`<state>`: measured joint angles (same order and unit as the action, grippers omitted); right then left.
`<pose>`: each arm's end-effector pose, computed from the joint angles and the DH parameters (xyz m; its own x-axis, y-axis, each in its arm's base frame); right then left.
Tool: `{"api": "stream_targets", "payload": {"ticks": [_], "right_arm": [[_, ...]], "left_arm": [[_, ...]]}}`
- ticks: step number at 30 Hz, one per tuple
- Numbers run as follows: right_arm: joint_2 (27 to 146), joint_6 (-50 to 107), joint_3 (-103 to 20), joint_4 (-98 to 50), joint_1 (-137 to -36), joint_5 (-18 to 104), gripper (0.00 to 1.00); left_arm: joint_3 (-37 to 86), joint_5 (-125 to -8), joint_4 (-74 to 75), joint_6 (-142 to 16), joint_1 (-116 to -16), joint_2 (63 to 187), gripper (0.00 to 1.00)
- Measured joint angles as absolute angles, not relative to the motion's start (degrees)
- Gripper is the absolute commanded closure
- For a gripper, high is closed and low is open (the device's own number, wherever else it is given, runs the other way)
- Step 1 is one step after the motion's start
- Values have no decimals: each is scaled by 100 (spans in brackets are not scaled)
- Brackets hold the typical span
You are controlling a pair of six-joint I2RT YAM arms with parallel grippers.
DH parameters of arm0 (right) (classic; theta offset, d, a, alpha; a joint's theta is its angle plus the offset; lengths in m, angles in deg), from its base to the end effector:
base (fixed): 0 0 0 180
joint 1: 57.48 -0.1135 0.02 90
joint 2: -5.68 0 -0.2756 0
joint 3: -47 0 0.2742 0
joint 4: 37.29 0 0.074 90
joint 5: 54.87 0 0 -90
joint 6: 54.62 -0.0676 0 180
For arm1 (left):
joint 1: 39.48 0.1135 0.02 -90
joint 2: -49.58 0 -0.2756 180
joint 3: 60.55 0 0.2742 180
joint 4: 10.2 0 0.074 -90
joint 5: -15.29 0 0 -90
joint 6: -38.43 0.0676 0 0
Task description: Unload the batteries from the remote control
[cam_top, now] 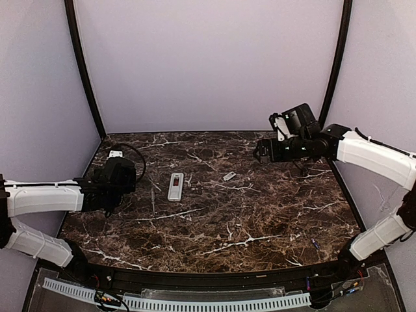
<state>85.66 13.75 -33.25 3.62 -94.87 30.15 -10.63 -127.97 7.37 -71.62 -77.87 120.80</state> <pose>0.2844 0.2100 0.2941 -0.6847 -0.0611 -0.7262 -0.3229 0.9188 0.2272 0.2498 -0.1288 0.2030 -0.4218 0.0725 -0.9038 -0.2791 0.9380 0.2055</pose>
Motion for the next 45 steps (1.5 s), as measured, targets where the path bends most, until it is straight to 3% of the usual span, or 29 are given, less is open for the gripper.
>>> {"api": "stream_targets", "payload": {"ticks": [3,9,19,23,30,45], "right_arm": [[8560,1373,-3264,358,-9118,2755,1],[8387,1640,-2884,220,-8560,2469,1],[7740,2317,-1979,-658,-8204,1809,1],[7653,2427,-1725,-969,-8044,1660,1],[7449,2486,-1210,-1496,-7819,1553,1],[7198,3340,148,-3445,-7201,2108,1]], "left_arm": [[-1560,-12921,-212,-6454,-7678,11916,15],[-2290,-12351,-1672,-5553,-7123,11689,13],[-2727,-11053,-2887,-4856,-6084,11551,13],[-2819,-10565,-3324,-4769,-5551,11599,19],[-2873,-9586,-4253,-4712,-4718,12616,17],[-3389,-8775,-6301,-4565,-4305,14010,10]]}}
